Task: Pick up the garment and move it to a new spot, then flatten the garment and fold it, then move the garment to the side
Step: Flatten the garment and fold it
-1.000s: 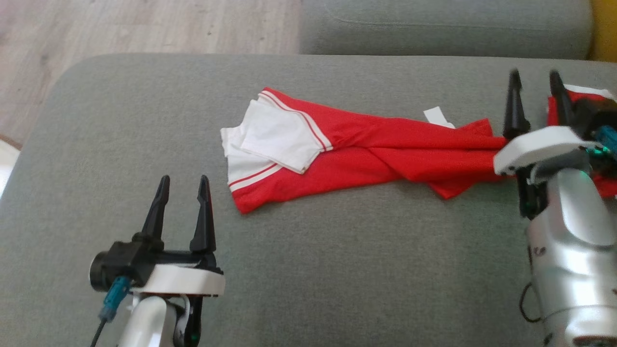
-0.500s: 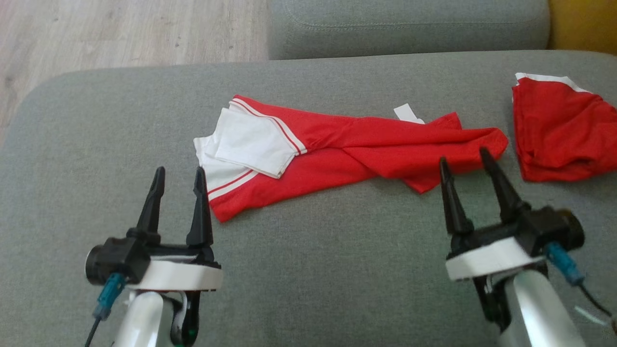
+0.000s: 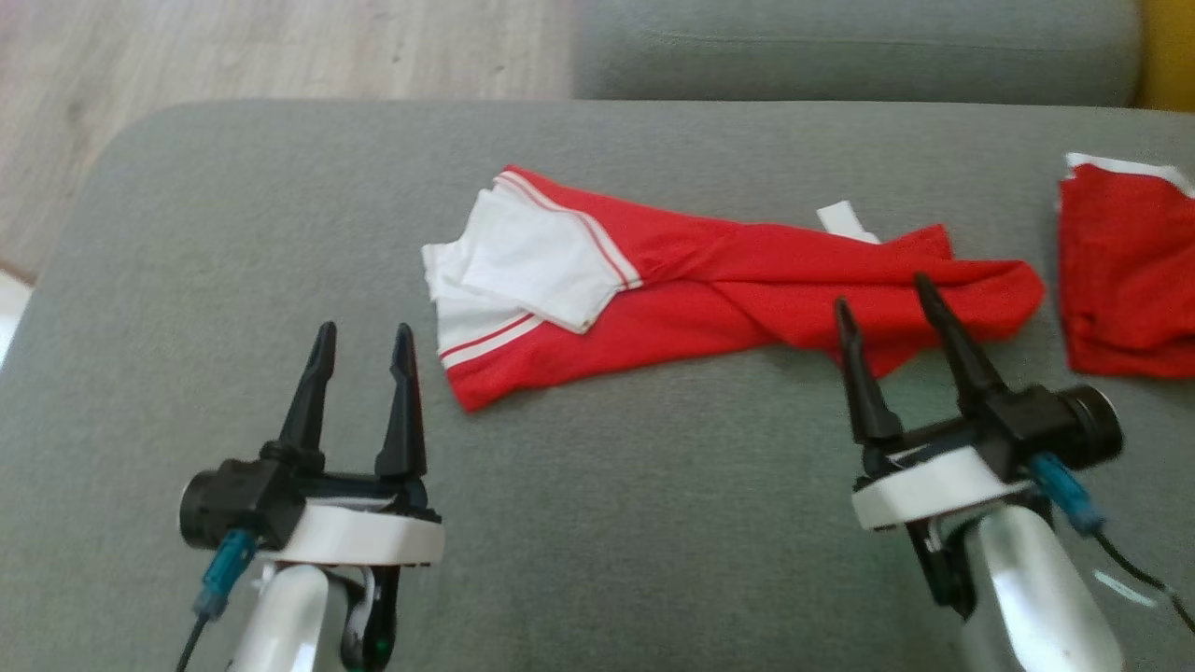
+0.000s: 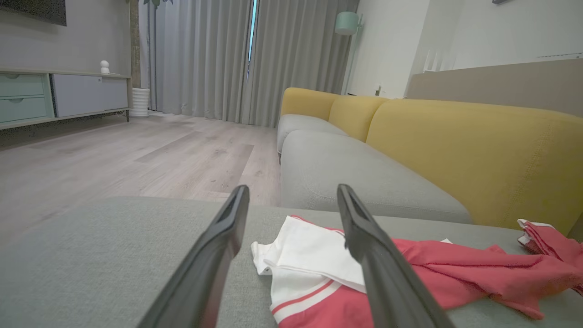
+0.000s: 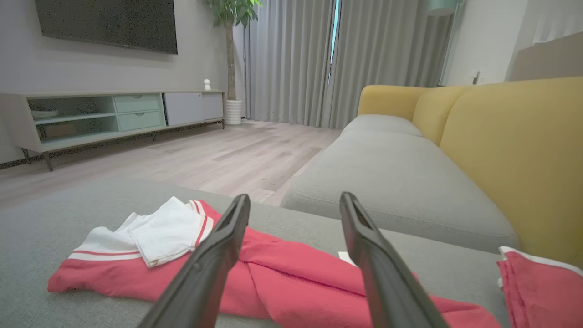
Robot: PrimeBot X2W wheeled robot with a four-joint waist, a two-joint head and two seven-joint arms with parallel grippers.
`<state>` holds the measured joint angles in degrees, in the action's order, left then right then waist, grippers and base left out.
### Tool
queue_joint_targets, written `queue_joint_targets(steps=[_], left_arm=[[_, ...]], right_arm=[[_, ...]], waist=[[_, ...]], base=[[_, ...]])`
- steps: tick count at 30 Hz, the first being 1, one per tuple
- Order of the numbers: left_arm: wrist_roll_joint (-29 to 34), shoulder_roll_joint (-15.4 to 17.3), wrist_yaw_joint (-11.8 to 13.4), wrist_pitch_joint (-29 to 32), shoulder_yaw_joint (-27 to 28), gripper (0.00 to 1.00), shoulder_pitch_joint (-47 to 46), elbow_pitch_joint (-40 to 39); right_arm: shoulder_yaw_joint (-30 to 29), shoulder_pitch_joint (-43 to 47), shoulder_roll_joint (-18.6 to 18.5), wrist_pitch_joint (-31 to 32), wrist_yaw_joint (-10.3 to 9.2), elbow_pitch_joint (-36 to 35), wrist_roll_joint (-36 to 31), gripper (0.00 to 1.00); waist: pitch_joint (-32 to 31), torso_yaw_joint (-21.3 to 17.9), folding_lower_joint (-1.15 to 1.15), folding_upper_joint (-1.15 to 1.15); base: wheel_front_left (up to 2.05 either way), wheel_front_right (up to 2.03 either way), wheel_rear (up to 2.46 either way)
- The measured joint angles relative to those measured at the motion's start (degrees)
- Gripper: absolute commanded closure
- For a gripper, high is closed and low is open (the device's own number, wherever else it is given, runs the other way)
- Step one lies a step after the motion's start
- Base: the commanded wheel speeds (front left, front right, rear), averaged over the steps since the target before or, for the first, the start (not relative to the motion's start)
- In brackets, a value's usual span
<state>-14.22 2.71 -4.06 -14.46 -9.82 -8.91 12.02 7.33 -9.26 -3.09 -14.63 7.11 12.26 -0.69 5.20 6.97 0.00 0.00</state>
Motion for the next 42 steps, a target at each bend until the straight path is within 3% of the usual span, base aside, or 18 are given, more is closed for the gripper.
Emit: queue_joint_targets(steps=[9, 24, 34, 35, 36, 37, 42], left_arm=[[-1.27, -0.01, 0.33, 0.00, -2.52, 0.00, -0.33, 0.01], [-3.56, -0.09, 1.38, 0.01, -6.93, 0.00, -2.97, 0.42], [-5.04, -0.10, 2.13, 0.00, -8.42, 0.00, -4.91, 0.38], [-5.24, -0.12, 2.15, 0.01, -8.58, 0.00, -4.99, 0.38], [-5.33, -0.14, 2.37, 0.01, -8.66, 0.00, -4.98, 0.38], [-5.33, -0.14, 2.52, 0.01, -8.65, 0.00, -4.98, 0.38], [-5.33, -0.14, 2.64, 0.01, -8.64, 0.00, -4.98, 0.48]], right_arm=[[9.51, -10.96, -1.38, 1.70, 0.00, 11.73, -3.83, 0.00], [31.58, -28.66, -8.62, 3.81, 0.00, 34.30, 6.36, 0.00], [36.91, -34.43, -9.75, 3.35, 0.00, 43.17, 8.90, 0.00], [37.09, -34.83, -9.67, 3.15, 0.00, 43.81, 9.22, 0.46], [37.10, -35.11, -9.58, 3.00, 0.00, 44.25, 9.66, 0.68], [37.09, -35.30, -9.43, 2.76, 0.00, 44.57, 10.31, 1.00], [36.78, -36.21, -8.44, 1.67, 0.00, 45.25, 12.88, 1.00]], waist=[[2.93, 5.88, 0.00, 0.00], [7.80, 15.70, 0.01, 0.00], [10.13, 18.03, 0.01, 0.00], [10.21, 18.10, 0.01, 0.00], [10.23, 18.11, 0.01, 0.00], [10.22, 18.08, 0.01, 0.00], [9.96, 17.68, 0.00, 0.00]], base=[[0.00, 0.00, 0.00], [0.00, 0.00, 0.00], [0.00, 0.00, 0.00], [0.00, 0.00, 0.00], [0.00, 0.00, 0.00], [0.00, 0.00, 0.00], [0.00, 0.00, 0.00]])
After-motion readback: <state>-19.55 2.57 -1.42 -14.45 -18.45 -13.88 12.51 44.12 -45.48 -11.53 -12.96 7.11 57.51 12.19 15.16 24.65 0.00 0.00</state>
